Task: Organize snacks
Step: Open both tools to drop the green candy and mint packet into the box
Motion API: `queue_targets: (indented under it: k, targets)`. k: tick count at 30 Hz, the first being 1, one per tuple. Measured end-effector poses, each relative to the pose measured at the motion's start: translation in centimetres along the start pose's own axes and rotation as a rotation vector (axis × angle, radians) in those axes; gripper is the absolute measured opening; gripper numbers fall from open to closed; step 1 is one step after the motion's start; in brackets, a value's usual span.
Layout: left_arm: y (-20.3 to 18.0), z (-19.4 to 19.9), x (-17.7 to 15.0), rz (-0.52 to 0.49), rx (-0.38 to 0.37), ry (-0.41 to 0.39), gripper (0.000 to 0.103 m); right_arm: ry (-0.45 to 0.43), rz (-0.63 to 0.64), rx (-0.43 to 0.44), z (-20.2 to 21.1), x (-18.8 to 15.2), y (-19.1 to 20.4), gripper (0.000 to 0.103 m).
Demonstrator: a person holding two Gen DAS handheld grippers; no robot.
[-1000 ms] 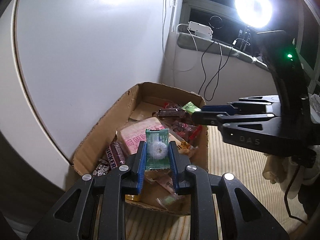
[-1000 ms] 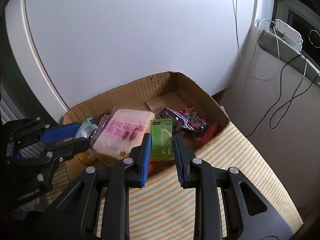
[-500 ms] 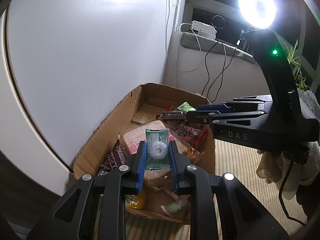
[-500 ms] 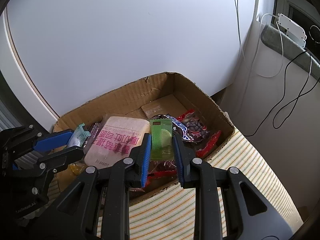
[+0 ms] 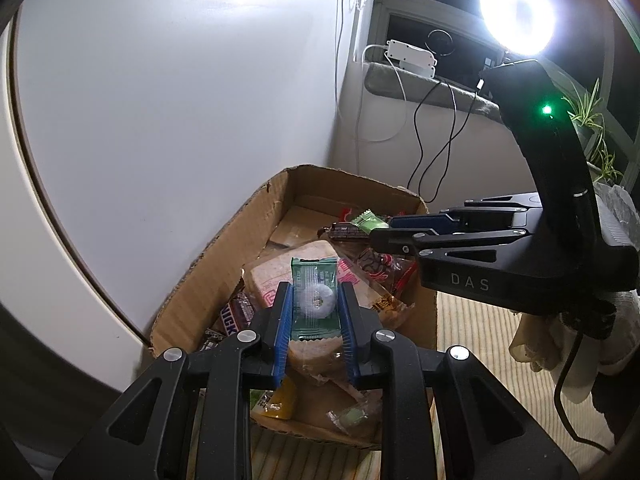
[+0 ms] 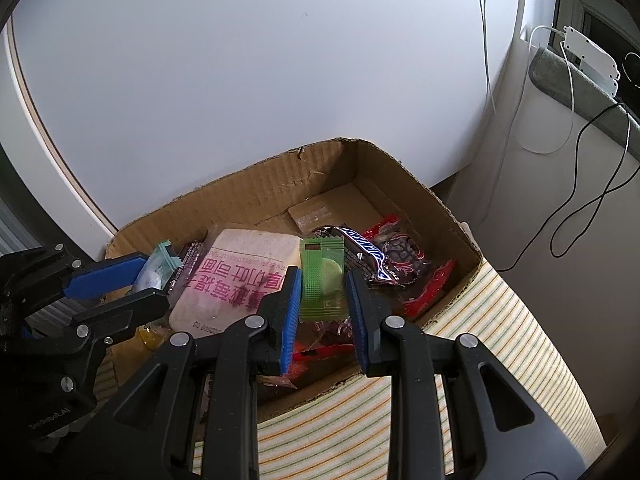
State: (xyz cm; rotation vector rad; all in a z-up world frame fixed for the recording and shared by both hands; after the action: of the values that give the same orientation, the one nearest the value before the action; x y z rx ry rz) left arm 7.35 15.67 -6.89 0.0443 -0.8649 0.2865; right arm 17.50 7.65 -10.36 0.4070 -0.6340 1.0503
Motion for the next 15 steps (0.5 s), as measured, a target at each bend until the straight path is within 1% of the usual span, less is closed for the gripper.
queue_targets:
  k: [5, 6, 8, 9, 10, 12, 14, 15]
  targets:
    - [0.03, 0.1, 0.09, 0.002, 0.005, -0.002, 0.022, -0.001, -0.001, -0.005, -0.09, 0.0, 0.03, 0.025]
    - [0.04, 0.08, 0.09, 0.001, 0.006, -0.002, 0.022, 0.0, -0.004, -0.001, -0.1, 0.02, -0.03, 0.028]
    - [0.06, 0.09, 0.08, 0.001, 0.008, -0.003, 0.022, -0.006, -0.011, -0.001, 0.01, 0.08, -0.15, 0.038]
    - [0.04, 0.07, 0.06, 0.001, 0.008, -0.002, 0.022, -0.012, -0.014, -0.004, 0.09, 0.13, -0.22, 0.046]
    - [0.06, 0.02, 0.05, 0.0, 0.009, -0.001, 0.022, -0.016, -0.015, -0.006, 0.15, 0.16, -0.27, 0.052]
    - [0.12, -0.04, 0.02, -0.001, 0.009, 0.001, 0.025, -0.022, -0.015, -0.003, 0.31, 0.2, -0.29, 0.056]
    - [0.15, -0.04, -0.02, -0.003, 0.011, 0.001, 0.031, -0.025, -0.013, -0.007, 0.38, 0.26, -0.23, 0.061]
    - [0.19, -0.02, -0.04, -0.003, 0.012, 0.0, 0.033, -0.026, -0.01, -0.011, 0.37, 0.27, -0.17, 0.067]
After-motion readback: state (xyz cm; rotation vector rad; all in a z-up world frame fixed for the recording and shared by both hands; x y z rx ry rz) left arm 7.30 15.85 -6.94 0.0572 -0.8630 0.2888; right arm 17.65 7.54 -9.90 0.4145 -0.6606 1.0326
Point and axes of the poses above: each gripper's, at about its wrist camera, not at the fingertips, and z roughly against the way its jaws point, y to its left, x to its top, the point moved 5 cm from there along -z, roughly the way its jaws point
